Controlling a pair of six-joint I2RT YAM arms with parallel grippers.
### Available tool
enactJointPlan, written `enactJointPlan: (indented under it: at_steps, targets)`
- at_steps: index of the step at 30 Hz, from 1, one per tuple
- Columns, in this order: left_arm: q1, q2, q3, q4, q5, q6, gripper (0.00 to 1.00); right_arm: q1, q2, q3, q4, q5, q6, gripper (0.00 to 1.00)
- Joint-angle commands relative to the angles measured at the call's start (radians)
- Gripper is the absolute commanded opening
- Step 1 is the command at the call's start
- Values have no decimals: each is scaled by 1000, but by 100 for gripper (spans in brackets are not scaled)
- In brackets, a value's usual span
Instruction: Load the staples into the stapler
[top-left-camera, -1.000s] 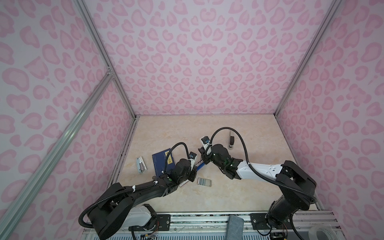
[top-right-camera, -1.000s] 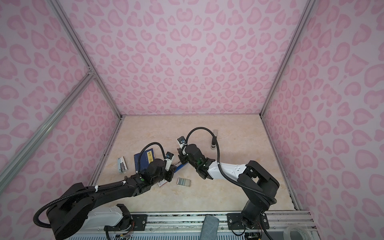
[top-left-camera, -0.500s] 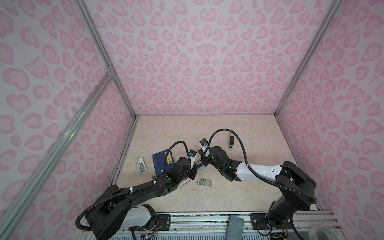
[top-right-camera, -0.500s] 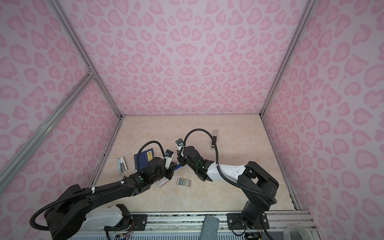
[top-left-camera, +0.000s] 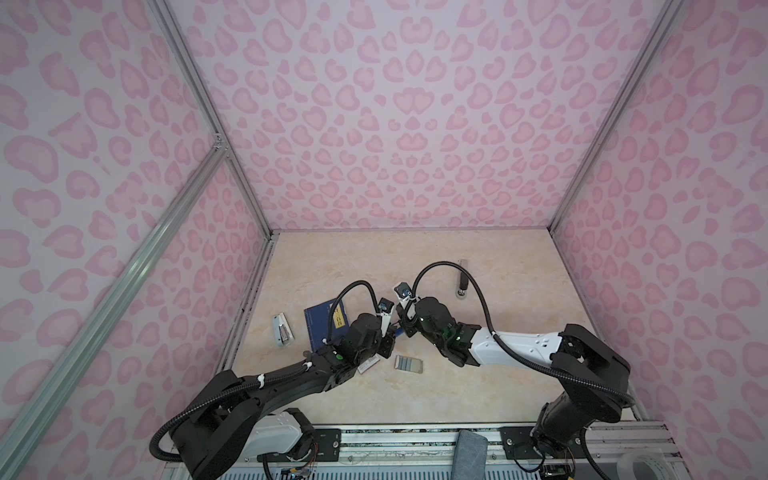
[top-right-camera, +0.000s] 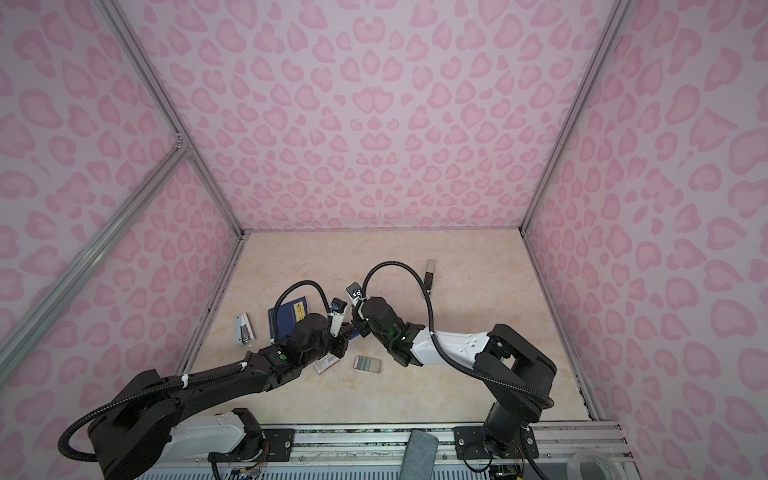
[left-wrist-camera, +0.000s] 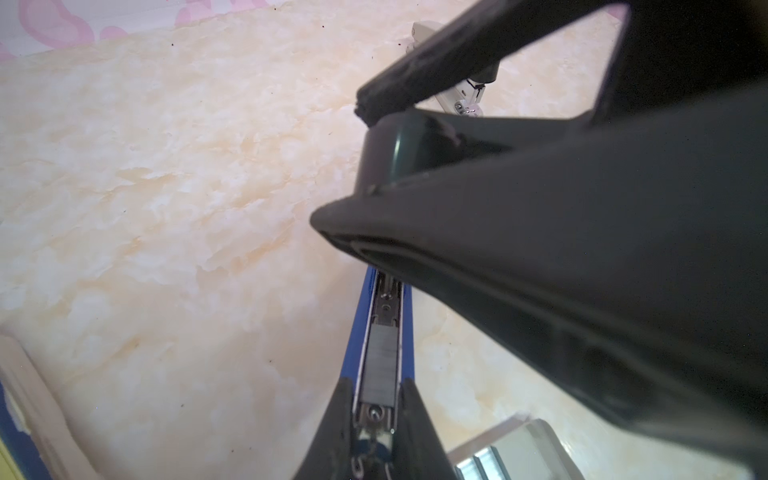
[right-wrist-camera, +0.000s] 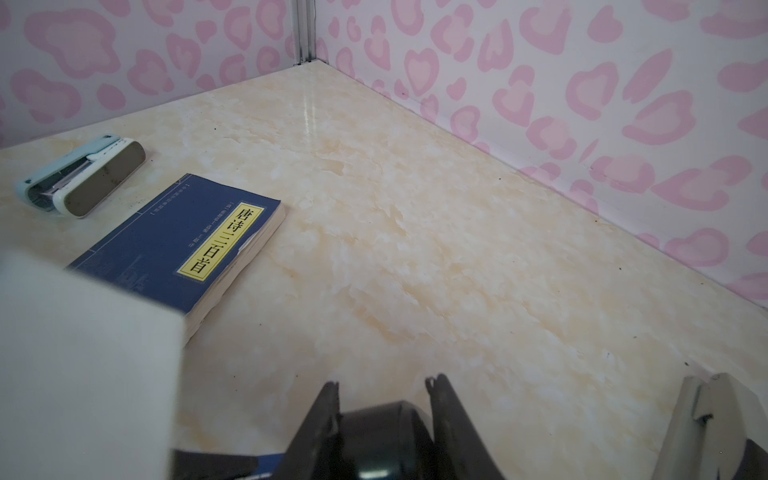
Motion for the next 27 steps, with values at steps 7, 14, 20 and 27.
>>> enactJointPlan:
  at_steps: [7,14,20,27]
  targets:
    - [2,2,12,61,-18,-23,7,26,12,-19,-22,-76,57,36]
    - [2,8,13,61,-15,-24,7,33,3,-20,-21,-75,54,40]
    - [2,8,9,63,-13,-26,6,36,-16,-35,-21,-58,54,44]
    - [2,14,4,64,-16,-30,7,36,-41,-63,-17,-33,64,46]
